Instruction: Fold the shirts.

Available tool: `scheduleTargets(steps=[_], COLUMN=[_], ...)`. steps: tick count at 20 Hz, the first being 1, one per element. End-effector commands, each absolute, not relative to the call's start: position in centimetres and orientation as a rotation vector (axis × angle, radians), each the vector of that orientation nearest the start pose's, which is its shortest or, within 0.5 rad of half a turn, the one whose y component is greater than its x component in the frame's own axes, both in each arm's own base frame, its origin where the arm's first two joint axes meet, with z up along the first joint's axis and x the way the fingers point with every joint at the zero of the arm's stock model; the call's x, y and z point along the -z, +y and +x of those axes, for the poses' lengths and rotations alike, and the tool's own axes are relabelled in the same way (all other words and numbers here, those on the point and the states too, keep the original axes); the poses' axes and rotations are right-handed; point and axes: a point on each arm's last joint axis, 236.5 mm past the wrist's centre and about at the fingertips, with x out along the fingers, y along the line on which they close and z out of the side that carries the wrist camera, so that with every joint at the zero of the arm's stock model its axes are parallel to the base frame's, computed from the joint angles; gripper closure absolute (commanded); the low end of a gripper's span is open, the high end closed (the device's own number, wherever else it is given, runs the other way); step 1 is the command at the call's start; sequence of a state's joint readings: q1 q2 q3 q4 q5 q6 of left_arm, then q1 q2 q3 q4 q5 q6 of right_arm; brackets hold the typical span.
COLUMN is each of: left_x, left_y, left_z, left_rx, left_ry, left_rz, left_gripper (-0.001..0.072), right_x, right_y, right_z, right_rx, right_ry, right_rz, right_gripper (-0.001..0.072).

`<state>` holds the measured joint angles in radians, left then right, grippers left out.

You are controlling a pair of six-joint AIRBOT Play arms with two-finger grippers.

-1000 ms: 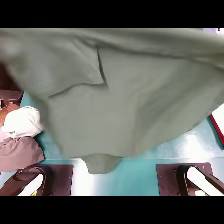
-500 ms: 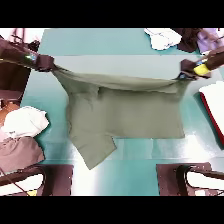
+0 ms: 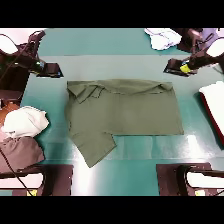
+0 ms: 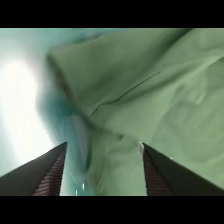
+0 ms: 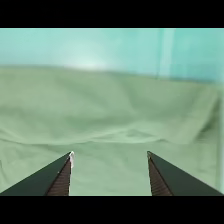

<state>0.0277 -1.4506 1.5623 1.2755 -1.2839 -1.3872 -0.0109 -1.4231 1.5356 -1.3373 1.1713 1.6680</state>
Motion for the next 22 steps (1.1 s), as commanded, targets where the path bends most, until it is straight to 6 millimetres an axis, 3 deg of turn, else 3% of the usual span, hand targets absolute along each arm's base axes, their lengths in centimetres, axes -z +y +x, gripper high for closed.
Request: scheduleTargets(steps=[1, 5, 9, 12, 15, 22], left_x=[-6.8, -1.2, 3.9, 7.0, 8.3, 8.0], left_y=[-2.7, -3.8, -7.2, -7.8, -7.9, -8.7], left_z=[41.1, 32.6, 25.2, 21.0, 19.8, 21.0], left_rx=[0.232, 0.211, 0.226, 0.219, 0.205, 0.228], left_ry=[1.25, 1.361, 1.415, 1.515, 1.543, 1.487], left_rz=[-0.163, -0.26, -0.444, -0.479, -0.49, -0.524], left_gripper=[0.0173, 0.0172, 0.0173, 0.0173, 0.0173, 0.0173], right_x=[-12.1, -13.2, -11.4, -10.2, -9.7, -10.3], right_y=[2.5, 1.6, 1.7, 1.7, 1.9, 1.9], right_z=[45.0, 41.8, 39.0, 37.5, 36.5, 36.3], right_rx=[-0.078, -0.075, -0.061, -0.053, -0.054, -0.05], right_ry=[1.035, 1.023, 1.01, 1.0, 0.994, 0.963], right_rz=[0.263, 0.244, 0.255, 0.263, 0.271, 0.275], right_gripper=[0.0179, 0.0179, 0.018, 0.018, 0.018, 0.0181])
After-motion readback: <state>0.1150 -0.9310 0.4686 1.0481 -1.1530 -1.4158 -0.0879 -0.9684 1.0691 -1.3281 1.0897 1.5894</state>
